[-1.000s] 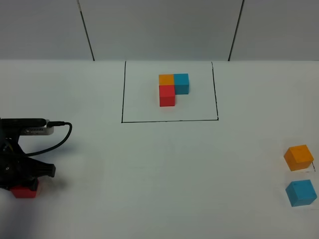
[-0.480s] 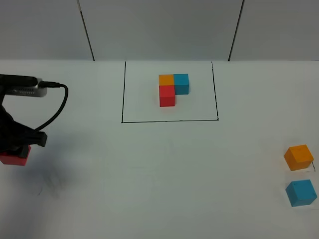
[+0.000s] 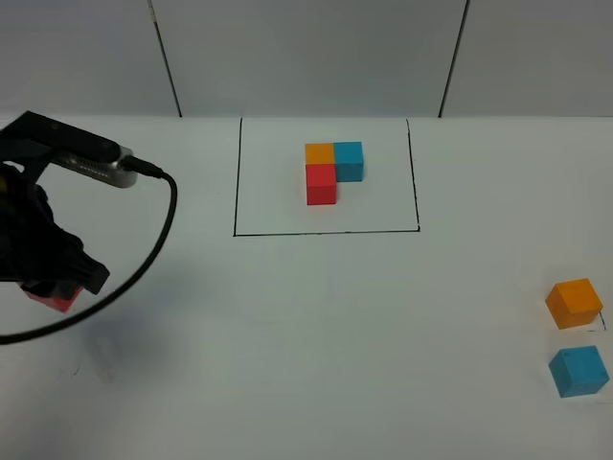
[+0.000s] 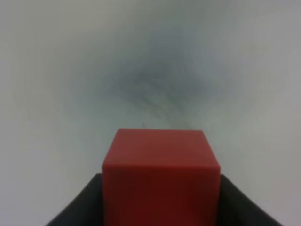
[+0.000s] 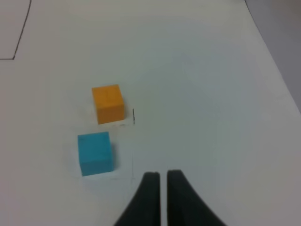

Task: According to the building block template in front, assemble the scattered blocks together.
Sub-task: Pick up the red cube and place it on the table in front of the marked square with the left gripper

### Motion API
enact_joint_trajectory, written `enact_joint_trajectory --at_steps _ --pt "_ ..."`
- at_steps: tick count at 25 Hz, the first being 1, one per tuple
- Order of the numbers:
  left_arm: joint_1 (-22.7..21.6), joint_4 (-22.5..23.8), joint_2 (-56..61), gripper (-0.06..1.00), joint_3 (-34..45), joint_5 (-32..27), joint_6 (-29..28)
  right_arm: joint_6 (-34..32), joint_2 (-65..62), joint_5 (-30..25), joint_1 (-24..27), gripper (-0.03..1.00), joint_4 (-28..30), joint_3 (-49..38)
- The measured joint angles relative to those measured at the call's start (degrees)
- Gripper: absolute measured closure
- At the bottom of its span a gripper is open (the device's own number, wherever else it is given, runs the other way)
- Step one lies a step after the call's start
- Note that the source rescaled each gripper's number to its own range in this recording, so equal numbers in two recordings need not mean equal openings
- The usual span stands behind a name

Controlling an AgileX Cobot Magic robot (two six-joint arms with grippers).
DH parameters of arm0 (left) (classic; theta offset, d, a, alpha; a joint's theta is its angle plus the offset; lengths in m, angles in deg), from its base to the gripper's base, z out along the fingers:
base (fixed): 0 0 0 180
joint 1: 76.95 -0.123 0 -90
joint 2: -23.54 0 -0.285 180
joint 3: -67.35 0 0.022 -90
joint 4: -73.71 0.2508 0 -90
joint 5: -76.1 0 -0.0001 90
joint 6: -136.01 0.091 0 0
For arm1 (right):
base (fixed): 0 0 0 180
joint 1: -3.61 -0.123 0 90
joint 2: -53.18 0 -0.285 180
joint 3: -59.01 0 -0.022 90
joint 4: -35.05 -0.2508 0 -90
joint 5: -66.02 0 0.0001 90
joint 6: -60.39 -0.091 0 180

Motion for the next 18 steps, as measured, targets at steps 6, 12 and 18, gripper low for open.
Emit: enact_joint_trajectory --at_steps 6,12,18 --pt "0.1 -14.0 -1.1 0.45 0.0 -0.9 31.7 0.0 0.0 0.0 0.0 0.96 0.0 0.0" --pt "0.1 -26.6 -1.3 0.45 0.0 -1.9 63.5 0.0 0.0 0.0 0.0 0.96 0.0 0.0" --pt "0.1 -27.2 -1.5 0.45 0.0 -4.5 69.8 0.0 0.0 0.0 0.0 0.96 0.0 0.0"
